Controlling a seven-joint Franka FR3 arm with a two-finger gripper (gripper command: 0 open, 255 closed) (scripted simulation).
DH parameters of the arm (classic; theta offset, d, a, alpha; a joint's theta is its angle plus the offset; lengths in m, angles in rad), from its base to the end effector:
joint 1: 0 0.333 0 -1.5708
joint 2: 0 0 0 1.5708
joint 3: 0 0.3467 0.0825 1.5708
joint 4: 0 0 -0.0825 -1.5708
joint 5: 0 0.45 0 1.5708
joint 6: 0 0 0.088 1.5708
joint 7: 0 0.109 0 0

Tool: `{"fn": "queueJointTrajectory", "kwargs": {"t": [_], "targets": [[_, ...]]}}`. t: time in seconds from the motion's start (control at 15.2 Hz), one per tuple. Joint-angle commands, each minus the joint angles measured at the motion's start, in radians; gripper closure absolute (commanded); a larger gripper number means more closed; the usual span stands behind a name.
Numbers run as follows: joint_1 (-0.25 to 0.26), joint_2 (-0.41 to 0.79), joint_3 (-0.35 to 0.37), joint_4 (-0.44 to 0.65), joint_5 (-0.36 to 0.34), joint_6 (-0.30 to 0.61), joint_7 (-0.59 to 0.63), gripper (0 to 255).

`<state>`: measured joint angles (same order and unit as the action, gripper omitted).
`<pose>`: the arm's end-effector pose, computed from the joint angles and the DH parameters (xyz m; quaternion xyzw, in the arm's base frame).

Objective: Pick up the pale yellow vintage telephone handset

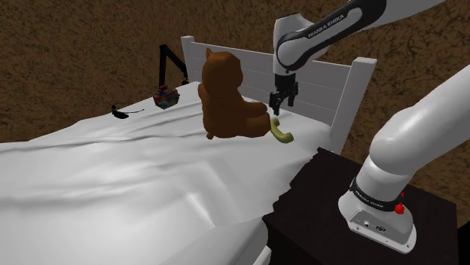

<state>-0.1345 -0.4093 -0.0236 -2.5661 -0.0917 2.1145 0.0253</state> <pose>0.4355 -0.0735 0.3912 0.9970 -0.0660 -0.0232 0.0326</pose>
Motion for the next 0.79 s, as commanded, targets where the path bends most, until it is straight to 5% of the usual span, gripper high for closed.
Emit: {"fn": "queueJointTrajectory", "kwargs": {"t": [0.0,0.73], "targets": [[-0.016,0.074,-0.001,-0.003,-0.011,0.077,0.035,0],[-0.096,0.488,-0.049,0.084,-0.091,0.396,0.209,0]]}}
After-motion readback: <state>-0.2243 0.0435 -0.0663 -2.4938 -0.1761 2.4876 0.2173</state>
